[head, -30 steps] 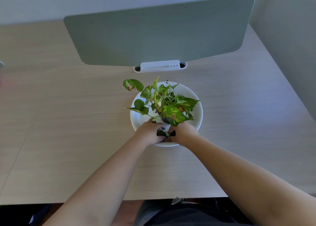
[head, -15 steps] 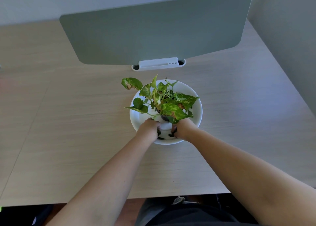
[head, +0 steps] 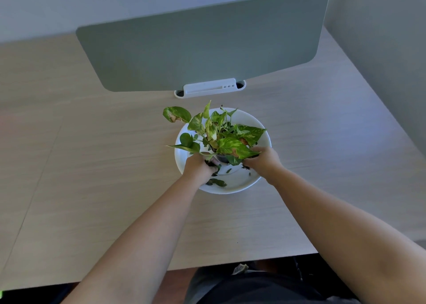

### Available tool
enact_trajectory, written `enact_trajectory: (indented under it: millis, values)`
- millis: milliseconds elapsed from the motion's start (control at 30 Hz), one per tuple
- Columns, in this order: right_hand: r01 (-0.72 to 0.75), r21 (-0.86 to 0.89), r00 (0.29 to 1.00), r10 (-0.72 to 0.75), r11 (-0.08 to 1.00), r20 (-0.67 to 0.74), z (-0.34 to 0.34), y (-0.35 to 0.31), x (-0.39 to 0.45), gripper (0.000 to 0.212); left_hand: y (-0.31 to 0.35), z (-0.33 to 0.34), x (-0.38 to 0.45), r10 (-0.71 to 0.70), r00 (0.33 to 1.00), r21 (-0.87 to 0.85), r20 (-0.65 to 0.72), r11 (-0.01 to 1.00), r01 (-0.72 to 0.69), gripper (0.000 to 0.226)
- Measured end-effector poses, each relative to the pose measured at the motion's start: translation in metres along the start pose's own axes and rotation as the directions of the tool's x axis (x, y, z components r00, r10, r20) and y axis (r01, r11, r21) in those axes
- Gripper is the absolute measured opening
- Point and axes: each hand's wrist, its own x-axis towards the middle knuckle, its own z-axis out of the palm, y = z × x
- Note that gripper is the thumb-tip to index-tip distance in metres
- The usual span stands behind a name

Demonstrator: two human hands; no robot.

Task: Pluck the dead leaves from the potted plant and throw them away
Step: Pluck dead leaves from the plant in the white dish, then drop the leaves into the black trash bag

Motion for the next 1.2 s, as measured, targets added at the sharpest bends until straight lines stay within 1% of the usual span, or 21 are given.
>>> enact_trajectory:
  millis: [67, 100, 167, 233, 333, 467, 667, 767, 933, 1000, 1100, 1200]
  values:
    - [-0.041, 0.140, 0.999, 0.045, 0.989, -0.026, -0.004, 0.005, 0.001, 0.009, 0.004, 0.002, -0.002, -0.077, 0.997, -0.156, 0.029, 0.984, 0.080, 0.012]
    - [-0.053, 0.200, 0.998, 0.061, 0.978, -0.034, -0.006, 0.008, 0.001, 0.006, 0.006, 0.004, -0.003, -0.118, 0.991, -0.252, 0.057, 0.959, 0.129, 0.013]
    - [-0.070, 0.329, 0.996, 0.082, 0.942, -0.021, -0.008, 0.013, 0.001, 0.015, 0.010, 0.010, -0.010, -0.174, 0.977, -0.435, 0.121, 0.876, 0.209, 0.020]
    - [-0.079, 0.479, 0.994, 0.107, 0.874, -0.032, -0.011, 0.020, -0.007, 0.017, 0.018, 0.018, -0.017, -0.162, 0.966, -0.504, 0.203, 0.828, 0.245, 0.023]
    - [-0.065, 0.643, 0.989, 0.133, 0.763, -0.058, -0.019, 0.034, -0.022, 0.013, 0.033, 0.033, -0.030, -0.078, 0.937, -0.562, 0.339, 0.783, 0.268, 0.025]
    - [-0.029, 0.743, 0.965, 0.212, 0.669, -0.154, -0.037, 0.063, -0.051, 0.013, 0.055, 0.062, -0.044, 0.020, 0.866, -0.507, 0.500, 0.817, 0.274, 0.022]
    - [0.044, 0.863, 0.893, 0.367, 0.503, -0.260, -0.076, 0.127, -0.101, 0.016, 0.100, 0.120, -0.071, 0.111, 0.759, -0.402, 0.642, 0.891, 0.209, 0.023]
    - [0.118, 0.901, 0.835, 0.450, 0.418, -0.318, -0.103, 0.166, -0.132, 0.017, 0.129, 0.162, -0.098, 0.141, 0.696, -0.356, 0.704, 0.918, 0.174, 0.024]
    - [0.198, 0.918, 0.722, 0.583, 0.344, -0.374, -0.139, 0.233, -0.177, 0.019, 0.166, 0.232, -0.147, 0.171, 0.613, -0.295, 0.772, 0.949, 0.107, 0.026]
    - [0.185, 0.925, 0.673, 0.643, 0.333, -0.366, -0.147, 0.257, -0.189, 0.018, 0.174, 0.259, -0.164, 0.160, 0.590, -0.257, 0.792, 0.963, 0.084, 0.027]
    - [0.119, 0.940, 0.610, 0.724, 0.319, -0.323, -0.152, 0.295, -0.200, 0.017, 0.178, 0.296, -0.181, 0.121, 0.569, -0.164, 0.813, 0.986, 0.025, 0.023]
    - [0.030, 0.951, 0.542, 0.794, 0.309, -0.275, -0.151, 0.326, -0.199, 0.018, 0.173, 0.325, -0.183, 0.079, 0.578, -0.079, 0.812, 0.997, -0.025, 0.021]
